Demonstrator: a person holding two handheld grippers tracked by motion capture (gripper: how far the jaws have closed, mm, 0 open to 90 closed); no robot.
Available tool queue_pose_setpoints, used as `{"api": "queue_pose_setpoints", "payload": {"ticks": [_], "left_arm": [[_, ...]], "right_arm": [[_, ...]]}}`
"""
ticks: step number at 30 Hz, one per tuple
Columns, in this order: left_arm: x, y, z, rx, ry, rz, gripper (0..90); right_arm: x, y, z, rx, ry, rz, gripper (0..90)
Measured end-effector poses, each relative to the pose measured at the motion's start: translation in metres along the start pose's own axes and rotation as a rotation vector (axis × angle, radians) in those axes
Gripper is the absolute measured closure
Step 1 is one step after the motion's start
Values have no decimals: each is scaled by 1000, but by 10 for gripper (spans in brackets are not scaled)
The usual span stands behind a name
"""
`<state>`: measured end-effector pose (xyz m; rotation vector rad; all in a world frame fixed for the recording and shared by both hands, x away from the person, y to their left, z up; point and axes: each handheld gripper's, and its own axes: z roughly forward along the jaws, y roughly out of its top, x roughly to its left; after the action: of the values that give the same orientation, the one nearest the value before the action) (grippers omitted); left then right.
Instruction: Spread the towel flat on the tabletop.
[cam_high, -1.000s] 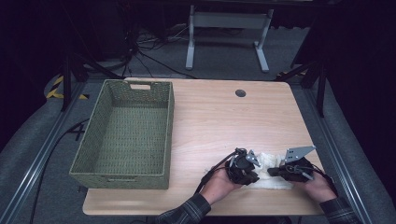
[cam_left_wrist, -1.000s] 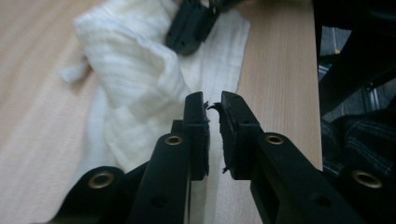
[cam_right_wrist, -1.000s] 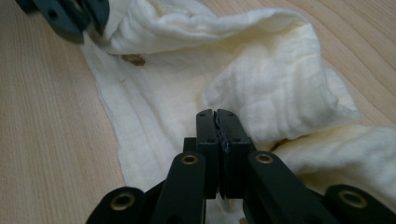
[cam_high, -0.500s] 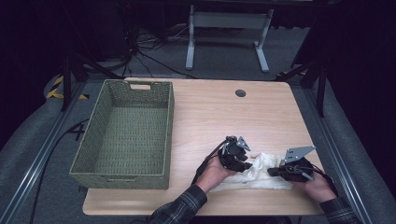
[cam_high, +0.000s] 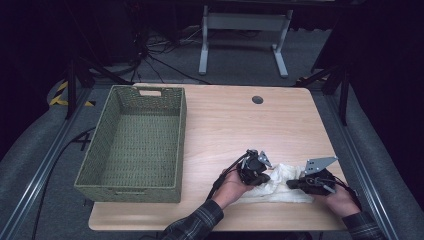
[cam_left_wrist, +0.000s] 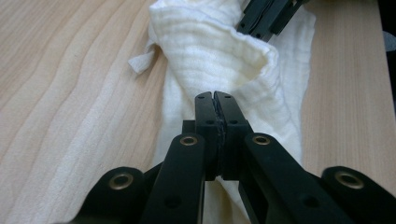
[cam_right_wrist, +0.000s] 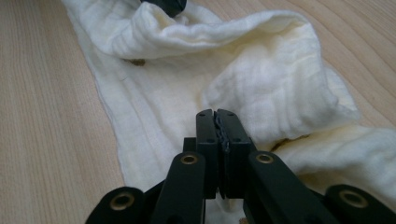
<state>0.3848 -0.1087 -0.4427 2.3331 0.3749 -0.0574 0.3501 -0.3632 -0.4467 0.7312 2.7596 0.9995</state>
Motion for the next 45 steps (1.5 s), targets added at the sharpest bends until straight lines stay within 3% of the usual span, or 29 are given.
{"api": "queue_pose_setpoints", "payload": {"ticks": [3,7,19,22,25,30,32,36,39,40,45], "left_arm": [[2,1,-6,-18,-1,5,897],[6,2,-17,-37,28,3,898],[40,4,-57,-140,166,-91,900],[46,4,-61,-136,194,-98,900],[56,3,-66,-139,223,-129,900],[65,1,-71,-150,250,-148,900],[66,1,-72,-155,266,-151,900],[68,-1,-75,-158,277,-160,900],[69,-3,-77,-151,277,-164,900],[70,-3,-77,-153,274,-166,900],[69,-6,-79,-154,277,-174,900]], "right_arm": [[0,0,0,-1,1,1,885],[0,0,0,-1,0,-1,885],[1,0,0,4,-5,-10,885],[1,1,0,7,-8,-8,885],[1,1,0,7,-7,-8,885],[1,5,-8,-40,-5,-15,816],[0,7,-16,-76,-29,-18,804],[-12,8,-32,-121,-84,4,790],[-31,9,-41,-141,-139,47,781],[-31,9,-41,-141,-139,47,781],[-58,9,-38,-139,-143,115,745]]}}
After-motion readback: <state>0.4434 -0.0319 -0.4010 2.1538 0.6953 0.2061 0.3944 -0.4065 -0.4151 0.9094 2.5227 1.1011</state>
